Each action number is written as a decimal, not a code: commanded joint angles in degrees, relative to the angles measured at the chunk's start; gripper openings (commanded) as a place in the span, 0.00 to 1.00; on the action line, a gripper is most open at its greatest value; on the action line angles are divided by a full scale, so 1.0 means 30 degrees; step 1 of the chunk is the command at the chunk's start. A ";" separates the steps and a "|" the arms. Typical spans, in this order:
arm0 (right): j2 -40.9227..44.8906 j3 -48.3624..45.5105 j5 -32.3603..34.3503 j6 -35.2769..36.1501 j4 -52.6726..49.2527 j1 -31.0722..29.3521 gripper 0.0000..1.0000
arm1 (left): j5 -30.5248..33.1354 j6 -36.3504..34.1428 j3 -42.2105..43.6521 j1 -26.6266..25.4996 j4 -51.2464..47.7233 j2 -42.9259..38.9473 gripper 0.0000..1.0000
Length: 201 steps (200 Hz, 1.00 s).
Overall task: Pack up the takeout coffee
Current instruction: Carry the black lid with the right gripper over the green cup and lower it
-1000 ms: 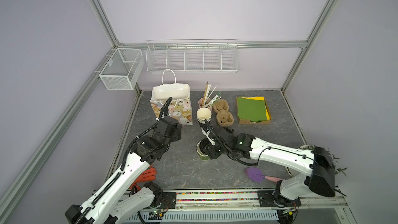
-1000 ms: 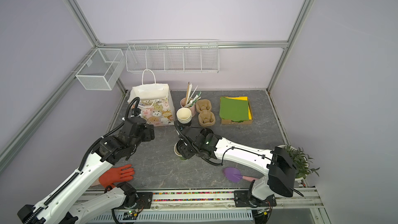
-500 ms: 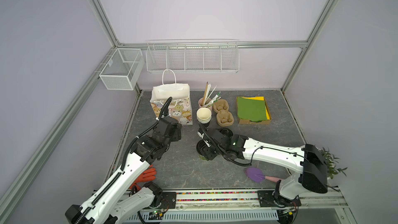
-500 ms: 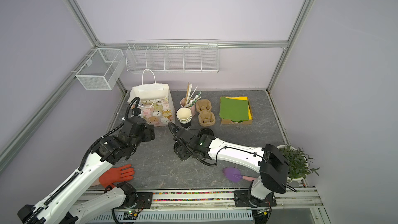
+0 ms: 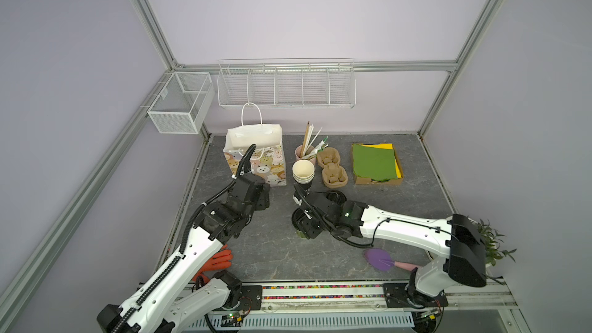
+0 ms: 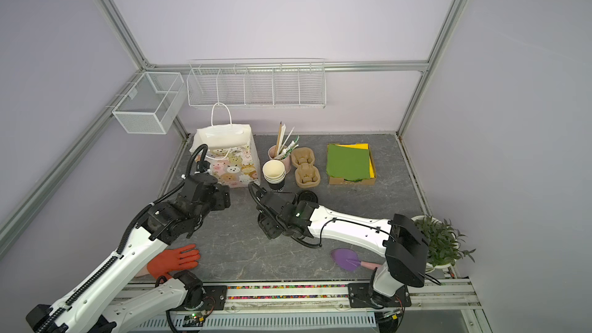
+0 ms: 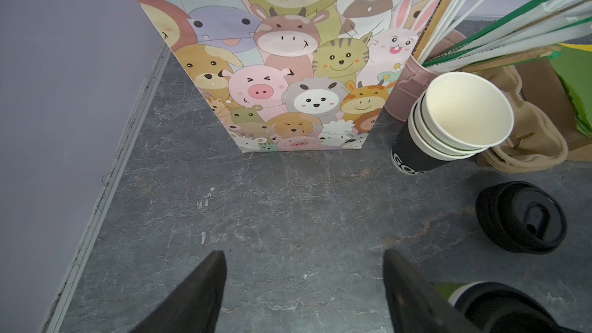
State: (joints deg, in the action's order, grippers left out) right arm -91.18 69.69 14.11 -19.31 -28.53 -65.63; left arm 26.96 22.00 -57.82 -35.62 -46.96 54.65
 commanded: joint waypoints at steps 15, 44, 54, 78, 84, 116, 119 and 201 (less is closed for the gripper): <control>-0.0139 0.0266 0.0474 -0.0229 -0.0303 -0.0103 0.70 | -0.0022 -0.0192 0.0178 0.0095 -0.0103 0.0058 0.78; -0.0023 0.0185 0.0439 -0.0386 -0.0328 -0.0105 0.70 | -0.0071 -0.0211 0.0193 0.0095 -0.0138 0.0090 0.78; 0.0029 0.0080 0.0396 -0.0427 -0.0212 -0.0127 0.70 | -0.0046 -0.0210 0.0196 0.0094 -0.0152 0.0122 0.78; -0.0097 -0.0131 0.0410 -0.0492 -0.0096 -0.0144 0.70 | -0.0039 -0.0213 0.0216 0.0095 -0.0160 0.0122 0.78; -0.0106 -0.0166 0.0369 -0.0547 -0.0094 -0.0135 0.70 | -0.0048 -0.0199 0.0231 0.0095 -0.0167 0.0122 0.78; 0.0104 -0.0432 0.0408 -0.0856 -0.0080 -0.0136 0.70 | -0.0078 -0.0208 0.0223 0.0095 -0.0196 0.0169 0.78; 0.0147 -0.0451 0.0429 -0.0883 -0.0096 -0.0128 0.70 | -0.0069 -0.0209 0.0230 0.0080 -0.0193 0.0154 0.78; -0.0462 -0.0753 0.0253 -0.1134 0.0005 -0.0113 0.70 | -0.0165 -0.0226 0.0231 0.0095 -0.0253 0.0287 0.78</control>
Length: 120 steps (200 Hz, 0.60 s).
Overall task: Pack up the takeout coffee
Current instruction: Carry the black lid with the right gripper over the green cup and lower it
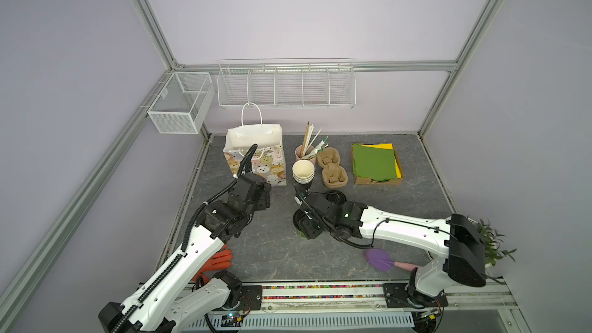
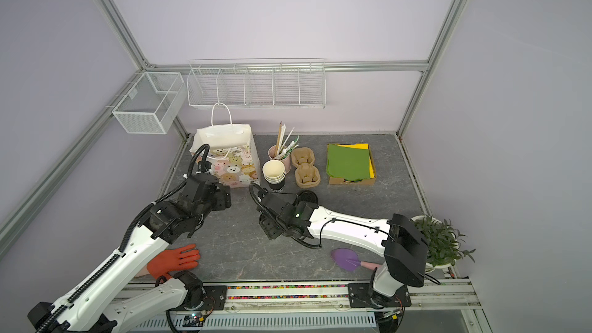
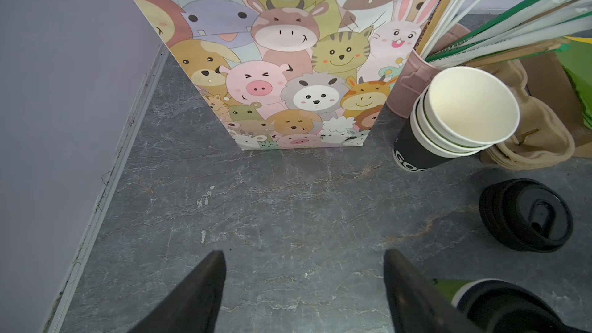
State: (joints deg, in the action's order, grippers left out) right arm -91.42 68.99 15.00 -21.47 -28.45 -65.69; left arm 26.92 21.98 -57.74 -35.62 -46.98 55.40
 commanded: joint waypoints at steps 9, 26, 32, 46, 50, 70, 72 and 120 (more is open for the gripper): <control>-0.0377 -0.0634 -0.0223 -0.0475 0.0034 -0.0091 0.70 | -0.0139 -0.0249 0.0200 0.0075 -0.0251 0.0047 0.78; -0.0582 -0.0731 -0.0910 -0.0655 0.0056 0.0009 0.71 | -0.0171 -0.0224 0.0202 0.0091 -0.0248 0.0065 0.78; -0.0721 -0.0703 -0.1125 -0.0757 0.0007 0.0017 0.70 | -0.0174 -0.0235 0.0198 0.0091 -0.0269 0.0105 0.78; -0.1079 -0.0575 -0.1383 -0.1003 -0.0347 0.0038 0.70 | -0.0179 -0.0236 0.0202 0.0095 -0.0277 0.0115 0.78; -0.1201 -0.0517 -0.1397 -0.1083 -0.0491 0.0041 0.70 | -0.0183 -0.0236 0.0187 0.0091 -0.0301 0.0085 0.78; -0.1810 -0.0413 -0.1407 -0.1429 -0.1176 0.0030 0.70 | -0.0168 -0.0205 0.0231 0.0094 -0.0335 0.0030 0.78; -0.1841 -0.0396 -0.1402 -0.1486 -0.1223 0.0051 0.70 | -0.0172 -0.0191 0.0217 0.0094 -0.0321 0.0023 0.78; -0.2618 0.0665 -0.1150 -0.1895 -0.4424 -0.0005 0.69 | -0.0327 -0.0170 0.0271 0.0095 -0.0335 0.0056 0.79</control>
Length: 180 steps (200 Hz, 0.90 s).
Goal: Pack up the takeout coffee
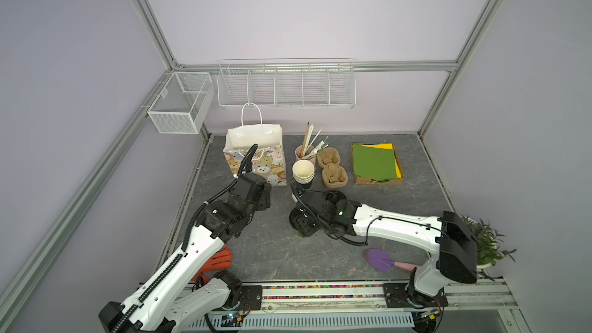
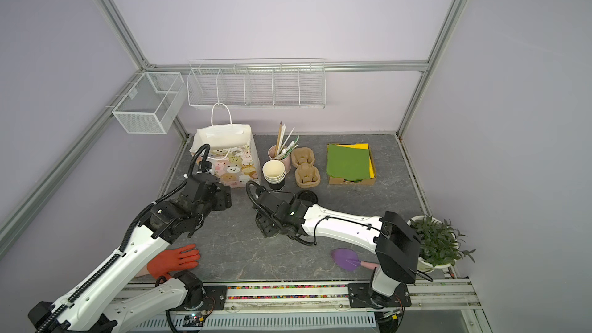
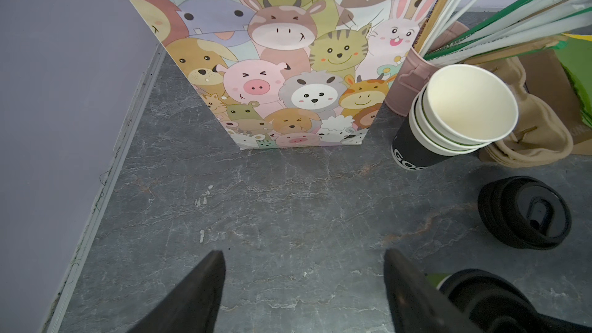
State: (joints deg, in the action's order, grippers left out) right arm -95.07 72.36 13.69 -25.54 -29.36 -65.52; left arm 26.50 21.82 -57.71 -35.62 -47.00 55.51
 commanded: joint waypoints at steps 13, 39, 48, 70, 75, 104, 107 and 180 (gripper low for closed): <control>-0.1710 0.0018 -0.0653 -0.0481 -0.5035 -0.0074 0.69 | -0.0266 -0.0186 0.0239 0.0094 -0.0354 0.0092 0.79; -0.2034 -0.0002 -0.0928 -0.0364 -0.5479 -0.0032 0.69 | -0.0359 -0.0185 0.0280 0.0095 -0.0387 0.0102 0.79; -0.2077 -0.0159 -0.1057 -0.0342 -0.5424 0.0012 0.69 | -0.0408 -0.0155 0.0302 0.0095 -0.0372 0.0080 0.79; -0.2183 -0.0485 -0.1429 -0.0277 -0.4897 0.0054 0.69 | -0.0788 -0.0159 0.0370 0.0095 -0.0328 0.0106 0.79; -0.2206 -0.0556 -0.1603 -0.0250 -0.4760 0.0071 0.68 | -0.0900 -0.0182 0.0397 0.0095 -0.0301 0.0196 0.79; -0.2328 -0.0501 -0.1826 -0.0046 -0.4479 0.0114 0.68 | -0.2389 0.0001 0.0194 0.0095 -0.0504 0.1047 0.79; -0.2311 -0.0458 -0.1791 -0.0002 -0.4494 0.0113 0.68 | -0.2568 0.0076 0.0147 0.0095 -0.0522 0.1099 0.79; -0.2085 0.0109 -0.2123 0.0859 -0.4750 0.0391 0.68 | -0.8696 0.4206 0.1191 0.0095 0.0183 0.1918 0.79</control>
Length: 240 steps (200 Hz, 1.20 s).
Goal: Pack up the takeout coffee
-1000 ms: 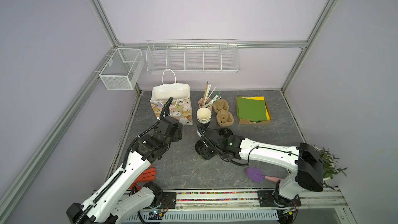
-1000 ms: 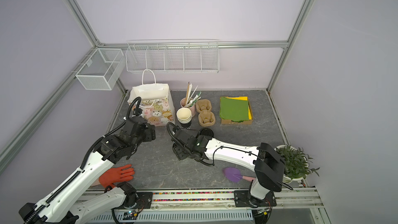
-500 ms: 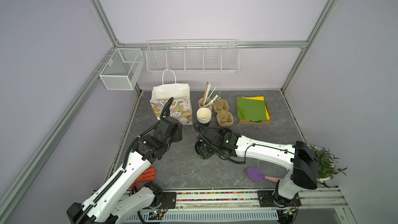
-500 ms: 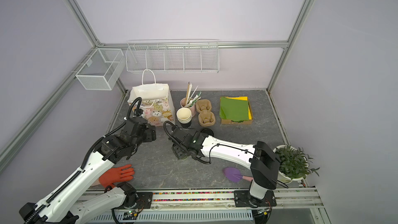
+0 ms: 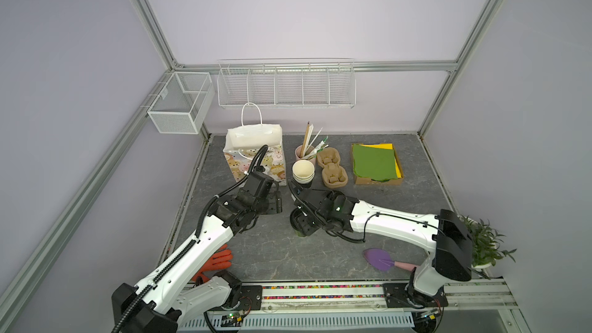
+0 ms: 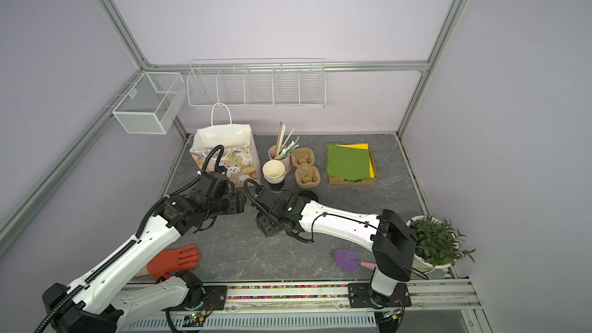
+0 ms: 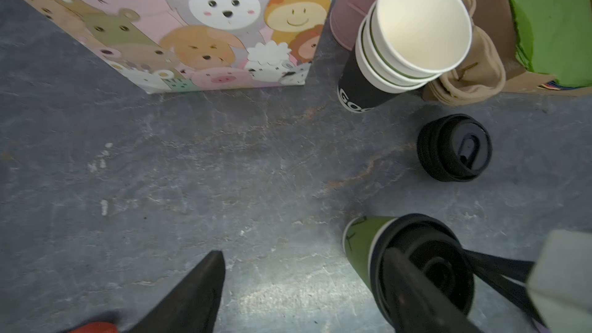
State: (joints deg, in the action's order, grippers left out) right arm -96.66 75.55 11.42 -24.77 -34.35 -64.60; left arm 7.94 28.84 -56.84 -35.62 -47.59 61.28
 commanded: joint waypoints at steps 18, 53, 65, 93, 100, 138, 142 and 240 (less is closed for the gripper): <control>-0.1615 -0.0943 -0.1549 0.0659 -0.3023 0.0131 0.68 | -0.3770 0.2662 0.1887 0.0095 0.1418 0.0403 0.78; -0.1640 -0.0925 -0.1842 0.0751 -0.2994 0.0194 0.68 | -0.4987 0.3275 0.3010 0.0095 0.2603 0.1447 0.78; -0.1618 -0.0925 -0.1811 0.0744 -0.3027 0.0197 0.68 | -0.5047 0.3407 0.3187 0.0095 0.2713 0.1632 0.78; -0.1603 -0.0954 -0.1902 0.0773 -0.2965 0.0189 0.68 | -0.4992 0.3587 0.3285 0.0095 0.2749 0.2053 0.78; -0.1605 -0.0969 -0.1903 0.0769 -0.2936 0.0202 0.68 | -0.5007 0.3609 0.3435 0.0094 0.2866 0.2145 0.77; -0.1588 -0.1185 -0.2018 0.0700 -0.2795 0.0193 0.68 | -0.4670 0.3603 0.4016 0.0095 0.2876 0.2568 0.73; -0.1610 -0.1238 -0.2062 0.0700 -0.2767 0.0182 0.68 | -0.4695 0.3640 0.4161 0.0095 0.2922 0.2563 0.73; -0.1587 -0.1873 -0.2137 0.0322 -0.2324 0.0197 0.68 | -0.3452 0.3625 0.4247 0.0087 0.1946 0.0719 0.74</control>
State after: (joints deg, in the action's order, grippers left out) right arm -96.23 73.97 9.43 -23.57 -32.25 -63.72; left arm -5.39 40.05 -42.76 -35.24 -35.40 63.99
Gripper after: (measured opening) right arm 0.676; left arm 0.724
